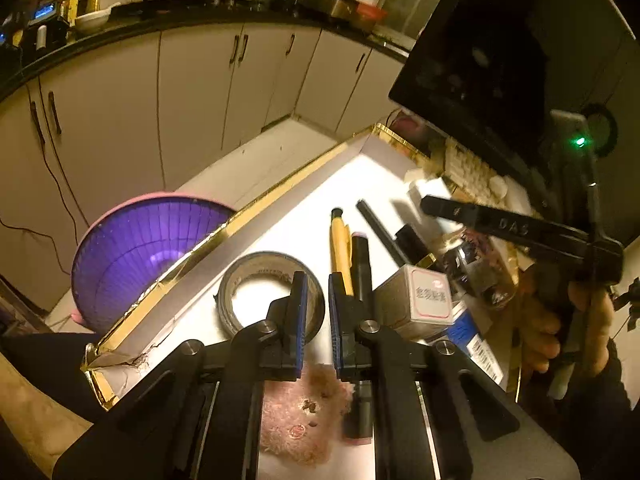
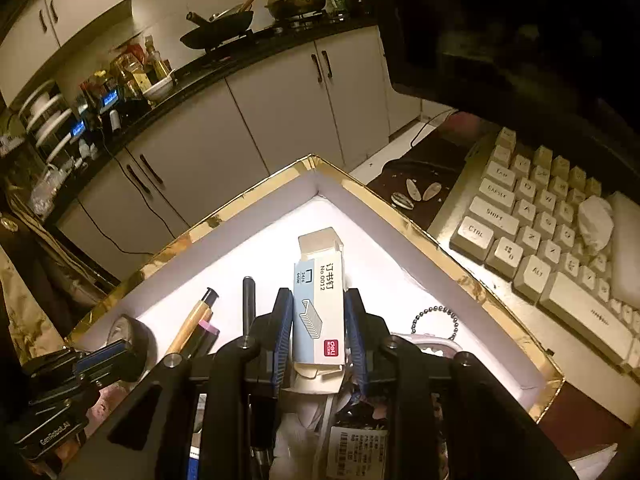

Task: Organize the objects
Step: 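Lower the tape roll and staple box into the tray and open both tools, then move both tools back over the desk toward the remaining markers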

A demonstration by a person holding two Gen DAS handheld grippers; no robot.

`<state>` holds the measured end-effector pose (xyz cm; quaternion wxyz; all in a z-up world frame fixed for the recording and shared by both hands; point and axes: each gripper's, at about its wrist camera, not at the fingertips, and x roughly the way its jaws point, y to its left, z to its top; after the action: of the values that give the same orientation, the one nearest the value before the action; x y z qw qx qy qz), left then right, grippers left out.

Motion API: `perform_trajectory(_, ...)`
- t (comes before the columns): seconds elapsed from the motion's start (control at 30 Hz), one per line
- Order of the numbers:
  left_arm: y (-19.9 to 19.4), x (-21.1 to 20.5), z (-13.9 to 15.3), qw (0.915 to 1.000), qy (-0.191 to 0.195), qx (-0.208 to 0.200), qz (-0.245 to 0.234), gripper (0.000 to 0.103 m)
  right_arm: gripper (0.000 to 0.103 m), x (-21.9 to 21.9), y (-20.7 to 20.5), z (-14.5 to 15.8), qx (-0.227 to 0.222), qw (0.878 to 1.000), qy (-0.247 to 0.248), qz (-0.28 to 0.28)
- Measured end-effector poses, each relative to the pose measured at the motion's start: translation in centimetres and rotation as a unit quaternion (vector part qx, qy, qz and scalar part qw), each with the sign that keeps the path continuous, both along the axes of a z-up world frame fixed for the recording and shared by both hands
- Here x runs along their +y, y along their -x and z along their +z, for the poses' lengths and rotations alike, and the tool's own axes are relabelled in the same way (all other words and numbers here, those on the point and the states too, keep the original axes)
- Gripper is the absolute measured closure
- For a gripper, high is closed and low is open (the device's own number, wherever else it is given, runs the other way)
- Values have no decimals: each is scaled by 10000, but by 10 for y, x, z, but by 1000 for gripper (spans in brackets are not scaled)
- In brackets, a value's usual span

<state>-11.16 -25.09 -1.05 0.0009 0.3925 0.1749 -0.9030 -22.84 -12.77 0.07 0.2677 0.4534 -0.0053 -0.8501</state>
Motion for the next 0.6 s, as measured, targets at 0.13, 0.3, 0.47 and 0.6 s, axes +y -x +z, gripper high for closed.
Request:
perform_trajectory(0.13,-9,7,6,9994,-67,266,-188,61,74,4,-1,1,-57,10000,12,30)
perform_trajectory(0.3,-23,15,14,9978,-205,509,-369,57,48,17,-13,13,-141,9985,501,142)
perform_trajectory(0.47,-39,20,22,9960,-248,753,-407,55,43,36,-49,39,117,9972,727,138)
perform_trajectory(0.6,-52,25,27,9942,-442,893,-393,52,43,62,-91,55,396,9952,892,2)
